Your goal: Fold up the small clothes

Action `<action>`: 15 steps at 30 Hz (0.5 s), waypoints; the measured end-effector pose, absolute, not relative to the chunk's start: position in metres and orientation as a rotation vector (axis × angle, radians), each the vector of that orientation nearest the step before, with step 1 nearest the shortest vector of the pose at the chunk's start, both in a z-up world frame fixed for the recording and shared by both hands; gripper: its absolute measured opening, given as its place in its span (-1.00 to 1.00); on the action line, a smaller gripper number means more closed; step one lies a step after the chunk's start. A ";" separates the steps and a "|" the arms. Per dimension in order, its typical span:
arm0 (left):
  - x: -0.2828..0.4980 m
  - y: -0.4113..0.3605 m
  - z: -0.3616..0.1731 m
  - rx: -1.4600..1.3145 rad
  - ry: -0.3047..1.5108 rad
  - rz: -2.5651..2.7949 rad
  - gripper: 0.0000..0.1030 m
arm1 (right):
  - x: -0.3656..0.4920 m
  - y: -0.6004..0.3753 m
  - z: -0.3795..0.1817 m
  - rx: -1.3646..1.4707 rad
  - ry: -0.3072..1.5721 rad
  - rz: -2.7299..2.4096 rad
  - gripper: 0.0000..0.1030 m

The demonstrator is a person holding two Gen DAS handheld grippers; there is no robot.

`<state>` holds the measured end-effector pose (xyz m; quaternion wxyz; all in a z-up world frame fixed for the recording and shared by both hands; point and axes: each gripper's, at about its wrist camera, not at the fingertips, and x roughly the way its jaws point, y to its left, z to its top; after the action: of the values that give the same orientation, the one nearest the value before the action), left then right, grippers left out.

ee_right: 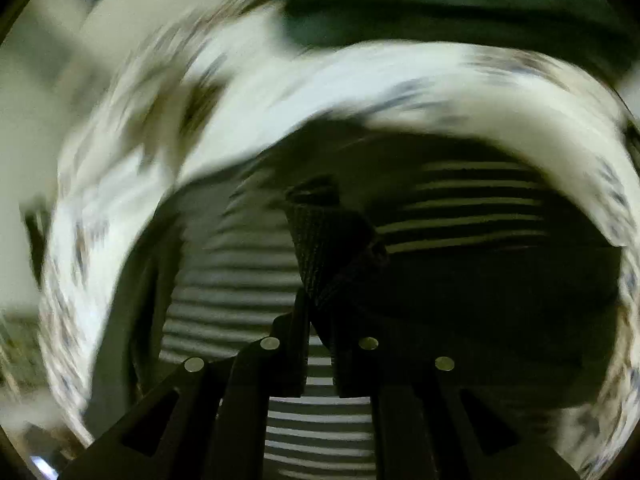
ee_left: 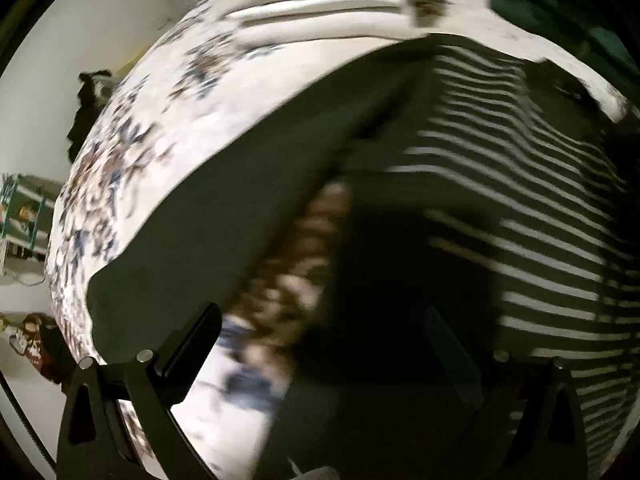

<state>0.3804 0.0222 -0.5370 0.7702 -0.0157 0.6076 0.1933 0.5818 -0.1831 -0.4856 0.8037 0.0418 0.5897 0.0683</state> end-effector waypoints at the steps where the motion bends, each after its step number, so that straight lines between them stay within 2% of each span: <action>1: 0.378 0.037 -0.538 -0.047 1.319 0.433 1.00 | 0.578 -0.155 -0.495 0.044 1.279 0.172 -0.83; 5: 0.372 0.082 -0.540 -0.091 1.306 0.471 1.00 | 0.557 -0.048 -0.528 -0.113 1.321 0.268 -0.83; 12: 0.372 0.136 -0.549 -0.172 1.300 0.493 1.00 | 0.544 -0.012 -0.556 -0.194 1.364 0.254 -0.79; 13: 0.370 0.144 -0.548 -0.187 1.297 0.496 1.00 | 0.544 -0.017 -0.554 -0.153 1.369 0.262 -0.75; 15: 0.363 0.157 -0.542 -0.215 1.280 0.503 1.00 | 0.540 -0.039 -0.542 0.011 1.379 0.309 -0.38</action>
<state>0.3629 0.1569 -0.5419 0.7676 -0.0989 0.5894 0.2316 0.5398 -0.0386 -0.5422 0.7605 0.0051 0.6336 0.1421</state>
